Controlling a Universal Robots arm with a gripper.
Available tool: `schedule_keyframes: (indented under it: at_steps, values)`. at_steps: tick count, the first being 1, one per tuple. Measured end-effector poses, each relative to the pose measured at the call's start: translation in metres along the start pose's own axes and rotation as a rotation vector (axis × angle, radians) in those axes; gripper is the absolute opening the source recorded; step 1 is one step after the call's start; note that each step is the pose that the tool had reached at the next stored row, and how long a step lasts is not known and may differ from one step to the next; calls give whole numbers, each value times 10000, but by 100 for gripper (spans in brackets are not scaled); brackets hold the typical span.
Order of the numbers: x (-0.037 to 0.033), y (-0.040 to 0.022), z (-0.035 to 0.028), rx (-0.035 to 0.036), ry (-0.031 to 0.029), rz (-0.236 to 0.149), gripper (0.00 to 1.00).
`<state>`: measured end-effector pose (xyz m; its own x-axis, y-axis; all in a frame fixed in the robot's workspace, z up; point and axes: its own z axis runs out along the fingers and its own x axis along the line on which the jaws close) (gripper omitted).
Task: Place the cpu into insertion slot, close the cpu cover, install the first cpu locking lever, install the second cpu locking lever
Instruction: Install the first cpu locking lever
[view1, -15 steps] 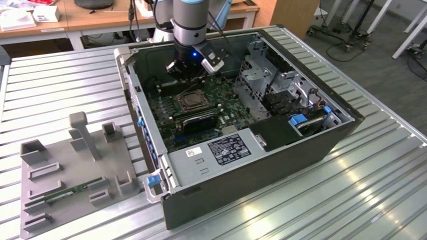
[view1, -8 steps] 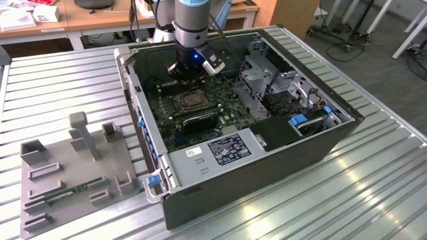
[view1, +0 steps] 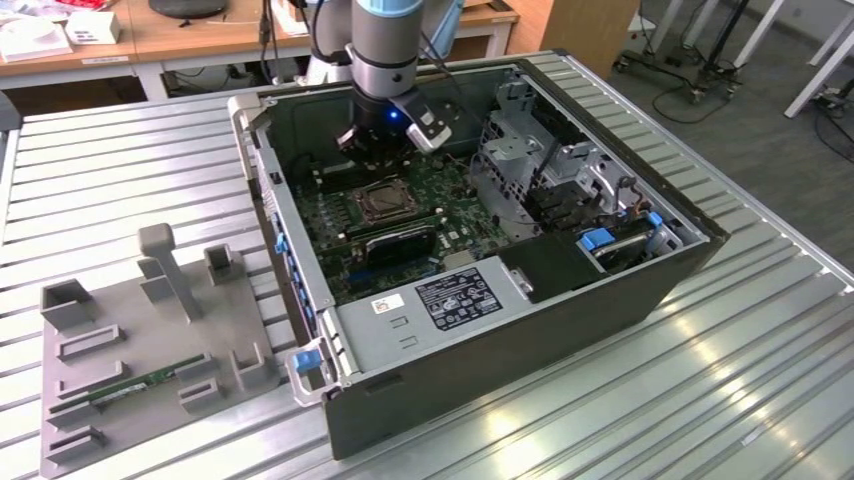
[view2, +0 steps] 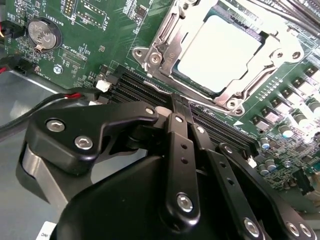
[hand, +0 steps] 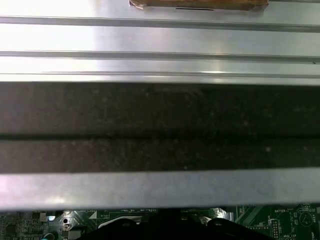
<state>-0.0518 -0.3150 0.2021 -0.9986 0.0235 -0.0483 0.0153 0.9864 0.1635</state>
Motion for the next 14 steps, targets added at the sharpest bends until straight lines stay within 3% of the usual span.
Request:
schedule_keyframes:
  at_steps: [14]
  values:
    - [-15, -7, 42, 3, -1, -1, 11]
